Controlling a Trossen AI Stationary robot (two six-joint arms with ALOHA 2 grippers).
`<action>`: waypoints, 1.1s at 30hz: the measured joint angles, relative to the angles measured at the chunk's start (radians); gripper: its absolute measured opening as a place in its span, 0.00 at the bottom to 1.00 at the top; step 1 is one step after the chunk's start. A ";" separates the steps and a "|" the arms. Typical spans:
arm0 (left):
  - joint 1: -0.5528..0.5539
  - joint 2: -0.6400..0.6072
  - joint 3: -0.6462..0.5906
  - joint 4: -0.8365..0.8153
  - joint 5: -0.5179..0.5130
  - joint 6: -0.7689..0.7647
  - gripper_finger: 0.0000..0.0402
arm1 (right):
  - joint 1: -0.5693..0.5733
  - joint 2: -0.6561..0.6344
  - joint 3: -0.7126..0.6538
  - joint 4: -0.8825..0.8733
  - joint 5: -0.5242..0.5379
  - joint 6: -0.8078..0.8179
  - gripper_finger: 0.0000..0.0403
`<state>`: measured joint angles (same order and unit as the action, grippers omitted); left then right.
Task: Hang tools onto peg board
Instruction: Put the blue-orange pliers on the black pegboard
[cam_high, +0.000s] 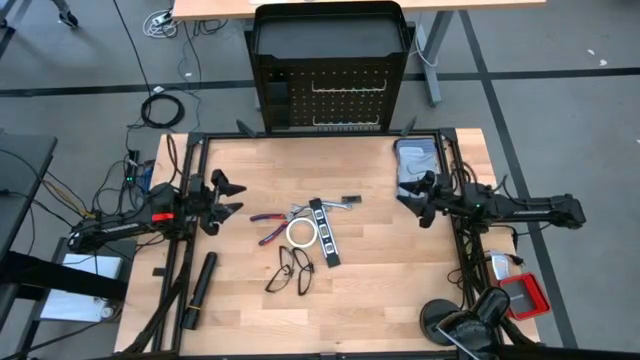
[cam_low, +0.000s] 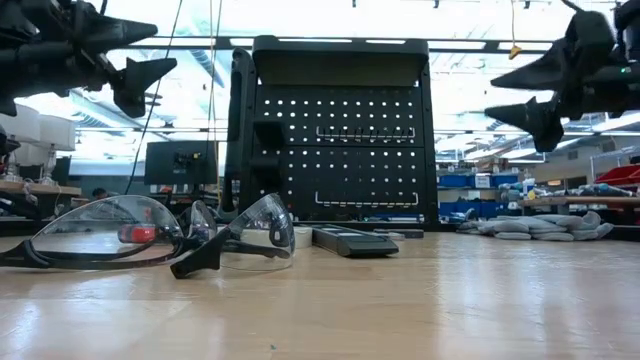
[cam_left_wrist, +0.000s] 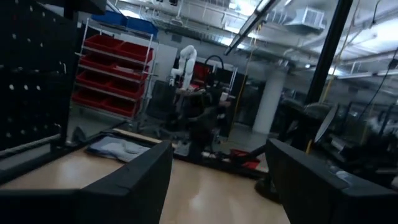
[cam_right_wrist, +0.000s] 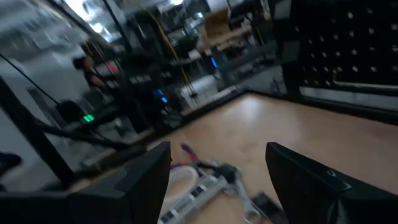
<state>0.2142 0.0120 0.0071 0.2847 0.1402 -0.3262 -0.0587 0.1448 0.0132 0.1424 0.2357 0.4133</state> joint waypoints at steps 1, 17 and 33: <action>0.000 0.000 0.000 0.007 0.000 -0.008 0.66 | -0.009 0.021 0.000 0.001 0.001 -0.003 0.67; 0.000 0.003 0.000 0.011 -0.169 0.002 0.66 | -0.066 0.478 0.065 0.204 -0.136 0.032 0.67; 0.000 0.284 0.090 -0.145 -0.242 0.117 0.66 | 0.010 1.133 0.559 0.177 -0.239 -0.276 0.67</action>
<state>0.2139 0.2956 0.0968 0.1398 -0.1017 -0.2095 -0.0490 1.2775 0.5723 0.3195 -0.0029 0.1374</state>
